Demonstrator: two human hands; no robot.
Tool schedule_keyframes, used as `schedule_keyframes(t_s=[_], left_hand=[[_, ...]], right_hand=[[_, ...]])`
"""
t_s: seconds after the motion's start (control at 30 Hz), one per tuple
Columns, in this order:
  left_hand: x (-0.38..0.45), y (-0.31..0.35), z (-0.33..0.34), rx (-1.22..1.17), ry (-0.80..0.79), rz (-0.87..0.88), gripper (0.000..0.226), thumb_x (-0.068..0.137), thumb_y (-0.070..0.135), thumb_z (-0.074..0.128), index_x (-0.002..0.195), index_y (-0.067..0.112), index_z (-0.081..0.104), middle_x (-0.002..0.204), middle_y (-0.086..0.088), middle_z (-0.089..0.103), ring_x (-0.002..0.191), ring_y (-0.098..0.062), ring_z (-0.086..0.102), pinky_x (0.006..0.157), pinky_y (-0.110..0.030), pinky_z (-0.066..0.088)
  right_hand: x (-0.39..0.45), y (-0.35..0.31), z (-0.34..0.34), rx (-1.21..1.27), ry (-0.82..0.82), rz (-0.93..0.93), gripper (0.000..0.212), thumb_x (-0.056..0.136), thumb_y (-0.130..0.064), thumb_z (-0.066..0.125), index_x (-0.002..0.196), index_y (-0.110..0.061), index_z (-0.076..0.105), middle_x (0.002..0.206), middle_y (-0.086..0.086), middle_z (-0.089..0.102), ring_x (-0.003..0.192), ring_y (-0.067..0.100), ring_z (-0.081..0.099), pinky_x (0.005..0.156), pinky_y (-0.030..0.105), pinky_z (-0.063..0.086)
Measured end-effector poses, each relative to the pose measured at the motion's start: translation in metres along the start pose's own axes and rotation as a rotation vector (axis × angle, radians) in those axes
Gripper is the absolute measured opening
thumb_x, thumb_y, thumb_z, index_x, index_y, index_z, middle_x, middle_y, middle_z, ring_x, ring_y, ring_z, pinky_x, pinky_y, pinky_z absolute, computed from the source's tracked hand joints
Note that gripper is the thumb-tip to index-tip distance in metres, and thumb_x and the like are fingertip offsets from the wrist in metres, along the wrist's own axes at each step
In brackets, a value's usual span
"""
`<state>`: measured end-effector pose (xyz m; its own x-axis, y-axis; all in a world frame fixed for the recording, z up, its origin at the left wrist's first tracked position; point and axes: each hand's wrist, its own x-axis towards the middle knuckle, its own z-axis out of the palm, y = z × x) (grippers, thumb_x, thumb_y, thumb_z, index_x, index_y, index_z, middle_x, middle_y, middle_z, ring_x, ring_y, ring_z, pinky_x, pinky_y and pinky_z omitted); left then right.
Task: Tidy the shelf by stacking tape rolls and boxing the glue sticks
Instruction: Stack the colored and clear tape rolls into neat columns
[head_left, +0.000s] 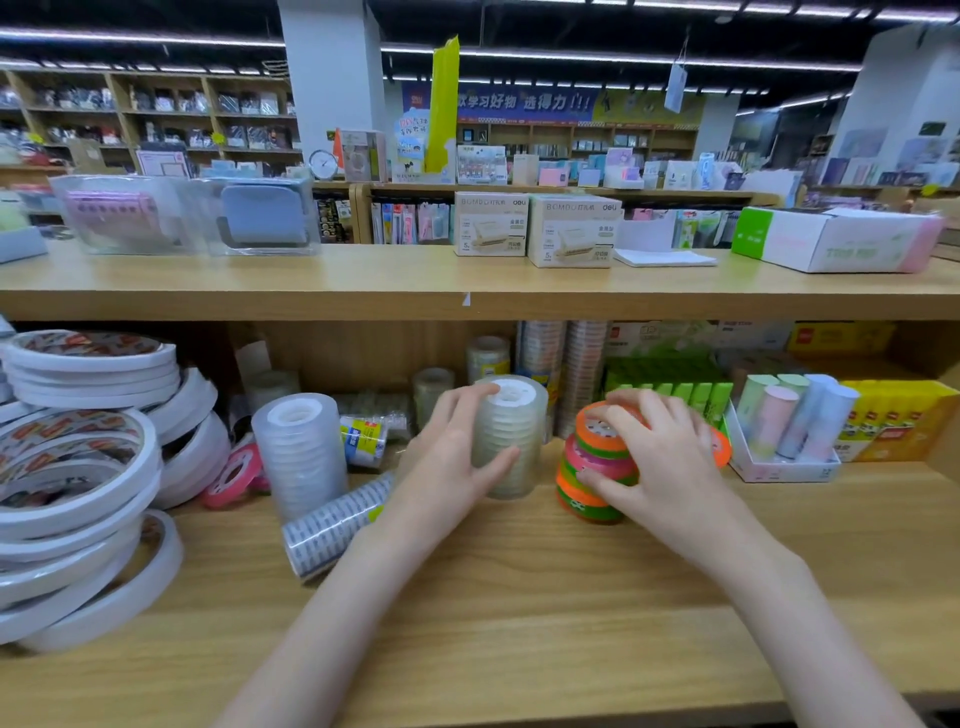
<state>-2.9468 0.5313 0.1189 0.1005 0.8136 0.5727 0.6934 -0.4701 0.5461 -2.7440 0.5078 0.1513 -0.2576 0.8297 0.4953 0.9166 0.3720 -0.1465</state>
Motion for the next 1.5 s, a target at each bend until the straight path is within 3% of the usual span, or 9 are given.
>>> schedule_keyframes(t_s=[0.13, 0.3, 0.47, 0.7, 0.83, 0.93, 1.07, 1.27, 1.5], left_hand=[[-0.003, -0.001, -0.005, -0.070, -0.070, 0.081, 0.064, 0.083, 0.026, 0.065, 0.139, 0.026, 0.033, 0.137, 0.016, 0.037, 0.119, -0.005, 0.046, 0.095, -0.032, 0.046], [-0.037, -0.012, -0.046, 0.214, 0.051, 0.116, 0.045, 0.080, 0.037, 0.041, 0.119, 0.017, 0.053, 0.117, 0.006, 0.055, 0.098, -0.009, 0.053, 0.079, -0.024, 0.044], [-0.074, -0.030, -0.078, 0.377, 0.118, 0.112, 0.030, 0.082, 0.034, 0.045, 0.109, 0.022, 0.052, 0.105, 0.006, 0.057, 0.097, -0.012, 0.054, 0.079, -0.025, 0.040], [-0.091, -0.041, -0.095, 0.342, 0.303, 0.003, 0.044, 0.080, 0.036, 0.050, 0.117, 0.012, 0.052, 0.112, 0.002, 0.047, 0.101, -0.012, 0.047, 0.091, -0.022, 0.037], [-0.089, -0.046, -0.097, 0.219, 0.406, -0.069, 0.048, 0.079, 0.029, 0.059, 0.121, 0.009, 0.047, 0.114, 0.004, 0.039, 0.096, -0.006, 0.045, 0.087, -0.012, 0.039], [-0.082, -0.051, -0.099, 0.117, 0.413, -0.150, 0.057, 0.076, 0.010, 0.073, 0.124, 0.009, 0.043, 0.115, 0.000, 0.041, 0.101, -0.007, 0.047, 0.086, -0.011, 0.042], [-0.072, -0.059, -0.101, 0.007, 0.304, -0.217, 0.068, 0.076, 0.014, 0.075, 0.129, 0.024, 0.034, 0.122, 0.001, 0.046, 0.108, -0.012, 0.051, 0.091, -0.027, 0.045], [-0.077, -0.063, -0.106, -0.048, 0.355, -0.219, 0.068, 0.074, 0.018, 0.076, 0.122, 0.038, 0.032, 0.110, 0.025, 0.045, 0.100, 0.010, 0.049, 0.077, -0.004, 0.041], [-0.084, -0.061, -0.102, 0.223, 0.442, -0.229, 0.070, 0.070, 0.025, 0.074, 0.129, 0.020, 0.038, 0.116, 0.006, 0.045, 0.096, -0.010, 0.047, 0.072, -0.013, 0.036]], right_hand=[[0.007, -0.010, 0.010, 0.018, 0.026, -0.116, 0.064, 0.070, -0.036, 0.075, 0.127, -0.023, 0.049, 0.123, 0.001, 0.049, 0.112, 0.025, 0.043, 0.098, 0.044, 0.030], [0.024, -0.026, 0.021, -0.088, 0.057, -0.187, 0.075, 0.061, -0.032, 0.081, 0.127, -0.021, 0.048, 0.119, 0.006, 0.055, 0.111, 0.029, 0.051, 0.099, 0.056, 0.032], [0.037, -0.046, 0.028, -0.261, 0.062, -0.173, 0.059, 0.060, -0.031, 0.081, 0.113, -0.016, 0.060, 0.111, 0.009, 0.061, 0.104, 0.034, 0.055, 0.101, 0.064, 0.022], [0.042, -0.054, 0.019, -0.334, -0.012, -0.129, 0.053, 0.080, -0.023, 0.064, 0.129, -0.017, 0.043, 0.127, 0.006, 0.048, 0.120, 0.028, 0.041, 0.111, 0.053, 0.010], [0.041, -0.078, 0.037, -0.014, -0.011, -0.437, 0.053, 0.064, -0.015, 0.079, 0.113, -0.009, 0.058, 0.112, 0.012, 0.059, 0.105, 0.034, 0.055, 0.100, 0.045, 0.036], [0.037, -0.110, 0.053, 0.238, -0.213, -0.641, 0.048, 0.077, -0.013, 0.069, 0.122, -0.009, 0.053, 0.124, 0.010, 0.055, 0.119, 0.025, 0.046, 0.103, 0.028, 0.030], [0.032, -0.119, 0.066, 0.299, -0.303, -0.626, 0.051, 0.079, -0.013, 0.067, 0.126, -0.013, 0.047, 0.130, 0.002, 0.049, 0.123, 0.018, 0.038, 0.105, 0.029, 0.030], [0.032, -0.085, 0.054, 0.119, -0.277, -0.515, 0.053, 0.085, -0.015, 0.060, 0.133, -0.018, 0.038, 0.134, -0.002, 0.046, 0.126, 0.016, 0.037, 0.105, 0.022, 0.022], [0.046, -0.093, 0.037, 0.458, -0.383, -0.448, 0.042, 0.082, -0.039, 0.064, 0.119, -0.021, 0.055, 0.109, -0.012, 0.056, 0.103, 0.003, 0.050, 0.091, 0.020, 0.038]])
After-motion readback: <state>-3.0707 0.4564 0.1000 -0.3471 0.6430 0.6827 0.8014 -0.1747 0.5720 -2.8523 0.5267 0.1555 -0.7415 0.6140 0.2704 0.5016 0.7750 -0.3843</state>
